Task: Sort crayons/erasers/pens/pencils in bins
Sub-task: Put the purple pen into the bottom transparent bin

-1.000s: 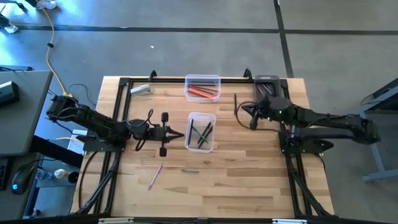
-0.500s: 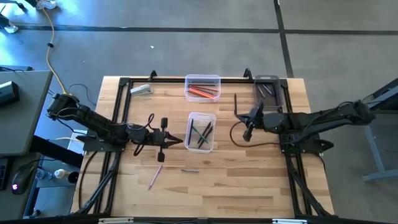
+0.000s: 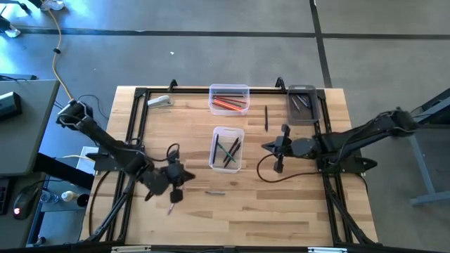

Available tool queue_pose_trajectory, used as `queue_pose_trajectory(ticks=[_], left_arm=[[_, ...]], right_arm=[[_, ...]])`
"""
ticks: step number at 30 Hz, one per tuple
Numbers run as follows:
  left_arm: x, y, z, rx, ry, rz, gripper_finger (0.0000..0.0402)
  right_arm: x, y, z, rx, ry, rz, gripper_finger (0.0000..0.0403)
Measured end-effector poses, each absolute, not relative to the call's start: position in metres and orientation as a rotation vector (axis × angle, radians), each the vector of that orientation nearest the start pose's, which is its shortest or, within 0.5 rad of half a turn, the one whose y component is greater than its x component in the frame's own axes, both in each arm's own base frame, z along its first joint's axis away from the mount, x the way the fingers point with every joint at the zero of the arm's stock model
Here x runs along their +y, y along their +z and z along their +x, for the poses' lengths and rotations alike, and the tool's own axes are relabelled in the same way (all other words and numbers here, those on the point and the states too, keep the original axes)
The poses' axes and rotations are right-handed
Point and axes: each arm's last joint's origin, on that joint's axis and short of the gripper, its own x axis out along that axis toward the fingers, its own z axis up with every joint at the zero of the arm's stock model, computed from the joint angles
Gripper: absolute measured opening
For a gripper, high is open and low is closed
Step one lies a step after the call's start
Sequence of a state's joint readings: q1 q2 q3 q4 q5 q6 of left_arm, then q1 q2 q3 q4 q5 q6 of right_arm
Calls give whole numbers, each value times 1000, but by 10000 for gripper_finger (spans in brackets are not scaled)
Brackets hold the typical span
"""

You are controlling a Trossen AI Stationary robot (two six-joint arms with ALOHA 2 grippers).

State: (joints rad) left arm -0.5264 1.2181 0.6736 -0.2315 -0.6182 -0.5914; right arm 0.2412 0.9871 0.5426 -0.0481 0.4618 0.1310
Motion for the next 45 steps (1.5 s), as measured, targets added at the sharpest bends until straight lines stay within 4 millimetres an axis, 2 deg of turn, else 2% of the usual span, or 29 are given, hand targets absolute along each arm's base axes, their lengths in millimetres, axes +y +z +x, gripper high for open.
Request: queue_pose_trajectory(ticks=[7, 12, 20, 29, 37, 45], left_arm=[[-137, 215, 211, 743, 298, -358, 78], [-152, 205, 212, 898, 363, -454, 107], [-171, 174, 203, 1076, 505, -596, 115], [-181, 142, 202, 1118, 653, -605, 143], [-183, 130, 203, 1139, 671, -560, 132], [-180, 130, 199, 1189, 653, -464, 70]], right_arm=[[45, 218, 211, 464, -218, -57, 0], [51, 216, 216, 453, -196, -62, 0], [60, 214, 215, 453, -156, -74, 0], [61, 214, 216, 443, -151, -84, 0], [61, 214, 216, 441, -157, -60, 0], [61, 214, 216, 441, -158, -56, 0]])
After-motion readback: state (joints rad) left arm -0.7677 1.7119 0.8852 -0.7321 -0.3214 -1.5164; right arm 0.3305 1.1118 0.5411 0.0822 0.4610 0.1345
